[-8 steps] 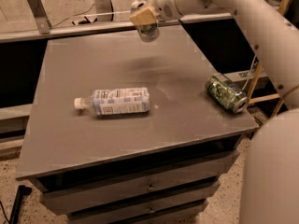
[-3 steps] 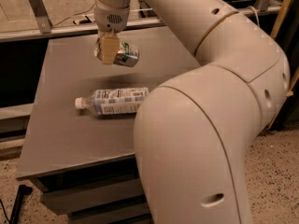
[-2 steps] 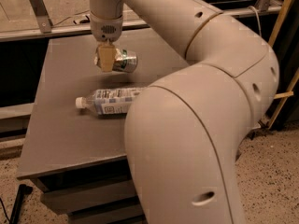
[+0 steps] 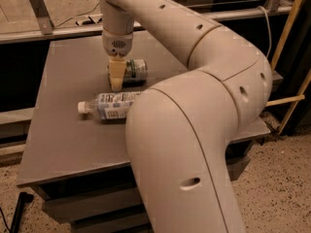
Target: Knock 7up can over
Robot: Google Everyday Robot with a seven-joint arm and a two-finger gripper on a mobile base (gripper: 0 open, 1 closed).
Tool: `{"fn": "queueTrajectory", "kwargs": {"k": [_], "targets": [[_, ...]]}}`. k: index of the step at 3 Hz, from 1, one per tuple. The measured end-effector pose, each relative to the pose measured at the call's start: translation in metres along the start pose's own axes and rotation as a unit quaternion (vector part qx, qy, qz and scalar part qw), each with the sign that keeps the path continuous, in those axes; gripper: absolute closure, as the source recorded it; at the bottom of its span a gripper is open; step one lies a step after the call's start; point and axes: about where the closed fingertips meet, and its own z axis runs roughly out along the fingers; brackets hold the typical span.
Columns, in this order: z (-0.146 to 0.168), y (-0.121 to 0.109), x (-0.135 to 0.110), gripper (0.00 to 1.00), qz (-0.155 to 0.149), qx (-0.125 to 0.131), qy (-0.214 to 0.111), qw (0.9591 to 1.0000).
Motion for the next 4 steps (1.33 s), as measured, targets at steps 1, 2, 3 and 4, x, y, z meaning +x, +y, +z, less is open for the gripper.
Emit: {"fn": "queueTrajectory", "kwargs": {"k": [1,2,3,4], "targets": [[-0.002,-0.002,0.004,0.0,0.0,0.008,-0.019,0.9998],[-0.046,0.012,0.025,0.0,-0.006,0.049,-0.054,0.9973],[-0.097,0.028,0.074,0.0,0.005,0.089,-0.093,0.9916],[-0.096,0.028,0.073,0.0,0.005,0.089,-0.093,0.9917]]}}
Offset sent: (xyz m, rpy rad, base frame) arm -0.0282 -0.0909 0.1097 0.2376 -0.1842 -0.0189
